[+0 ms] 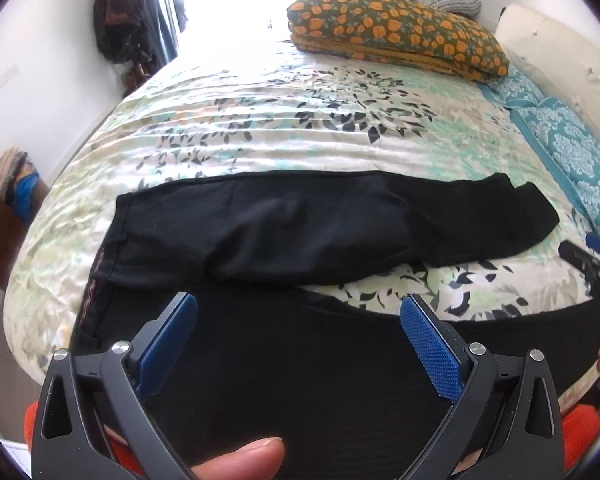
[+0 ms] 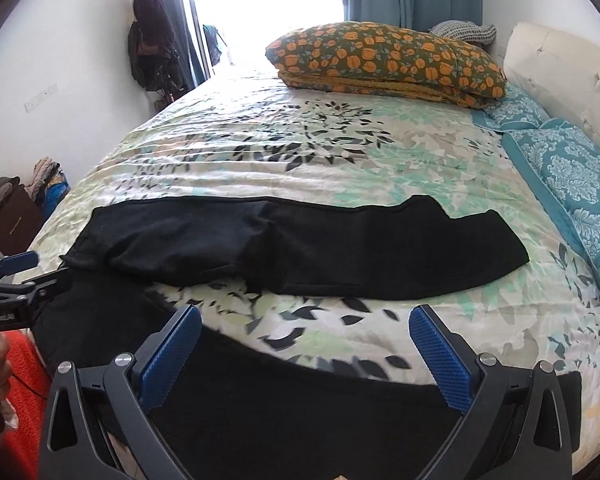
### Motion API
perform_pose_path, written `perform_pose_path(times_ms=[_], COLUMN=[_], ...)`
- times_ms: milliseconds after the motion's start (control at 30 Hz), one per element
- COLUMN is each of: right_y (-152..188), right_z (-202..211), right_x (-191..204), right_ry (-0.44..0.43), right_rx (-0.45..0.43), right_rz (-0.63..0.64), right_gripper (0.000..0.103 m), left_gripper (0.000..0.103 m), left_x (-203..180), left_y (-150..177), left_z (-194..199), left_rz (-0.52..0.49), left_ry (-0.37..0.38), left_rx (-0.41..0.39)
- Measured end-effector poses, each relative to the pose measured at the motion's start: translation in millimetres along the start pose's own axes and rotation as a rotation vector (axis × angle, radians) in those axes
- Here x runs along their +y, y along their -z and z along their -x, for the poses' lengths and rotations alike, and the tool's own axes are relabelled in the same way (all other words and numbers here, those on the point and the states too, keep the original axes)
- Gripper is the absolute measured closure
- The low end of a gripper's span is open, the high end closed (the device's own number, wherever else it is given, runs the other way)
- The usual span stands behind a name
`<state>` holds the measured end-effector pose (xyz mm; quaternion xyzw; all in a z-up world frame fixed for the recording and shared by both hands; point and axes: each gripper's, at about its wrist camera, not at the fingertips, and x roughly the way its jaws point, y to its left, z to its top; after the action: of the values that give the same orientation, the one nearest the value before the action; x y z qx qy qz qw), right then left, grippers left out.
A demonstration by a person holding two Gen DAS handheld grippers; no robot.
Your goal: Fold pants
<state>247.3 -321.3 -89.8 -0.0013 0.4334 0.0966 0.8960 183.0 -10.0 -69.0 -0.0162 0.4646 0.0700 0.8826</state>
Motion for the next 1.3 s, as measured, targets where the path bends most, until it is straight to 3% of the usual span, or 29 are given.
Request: perform_pose_path(times_ms=[133,233,367,433,467,533,567,667,733,867,967,1033,1067,1100,1167,1233,1300], right_y=[-55.8,-80.1,-101.3,-103.5,-102.6,-110.6,-116.6,-127.7,-129.6,-114.5,-104.1,-104.5,-106.5,-107.8,-108.0,-101.7,-89.7], right_z=[-91.1,-162.1,-218.3,-242.7,-253.5,-251.4,-244.9,-228.4,-232.5,-268.1,-279.0,-263.5,-248.7,-230.6,-200.0,-181.8,-177.3], right_x=[-146.7,-226.9,-253.2,-252.6,-252.0,-247.1,-240.8,-228.7,-237.1,-233.4,-224.7,-226.1,-226.4,-224.2,-205.9,-172.4,-127.3], right_ry=[0.163,0.139,0.155,0.115,0.086,0.073,0.116,0.426,0.495,0.553,0.636,0.684,0.687,0.676,0.586,0.383,0.159], right_rx=[0.104,0.272,0.34,0.408,0.459,0.443,0.422,0.303,0.277,0.282,0.229,0.183,0.142,0.089,0.027,0.031,0.072], right_rz=[-0.158,-0.225,-0.15,-0.097,-0.081,-0.022,0.04,0.286,0.262,0.233,0.255,0.229,0.188,0.143,0.075,0.024,-0.001], right_gripper=[0.0,0.0,0.002,0.01,0.027,0.053,0.099,0.097,0.097,0.096,0.083,0.054,0.029,0.02,0.02,0.019,0.018], left_gripper=[0.001,0.001,0.001,0.001,0.001,0.001,0.001,0.001,0.001,0.001,0.001,0.001,0.001,0.001,0.001,0.001,0.001], left_x=[8.6,13.8,10.1,9.7,9.5,8.9,8.1,5.5,2.1,-1.4,9.9,27.1,38.0,48.8,71.3,93.5,115.3], left_y=[6.6,21.9,35.8,38.1,38.0,35.3,33.9,29.1,26.9,25.5,20.1,8.2,0.3,-7.5,-22.1,-32.1,-33.6], left_z=[-27.0,-48.5,-70.8,-78.8,-82.2,-87.7,-89.3,-91.6,-93.7,-100.1,-101.5,-103.6,-105.5,-109.0,-124.0,-148.1,-180.2], left_rz=[0.01,0.014,-0.032,-0.042,-0.042,-0.04,-0.039,-0.032,-0.026,-0.034,-0.033,-0.014,0.002,0.017,0.042,0.073,0.091], left_ry=[-0.05,-0.061,-0.107,-0.123,-0.124,-0.125,-0.127,-0.124,-0.115,-0.118,-0.146,-0.177,-0.196,-0.216,-0.286,-0.342,-0.408], left_rx=[0.026,0.091,0.153,0.176,0.184,0.189,0.186,0.159,0.146,0.163,0.157,0.131,0.111,0.086,0.048,0.036,0.092])
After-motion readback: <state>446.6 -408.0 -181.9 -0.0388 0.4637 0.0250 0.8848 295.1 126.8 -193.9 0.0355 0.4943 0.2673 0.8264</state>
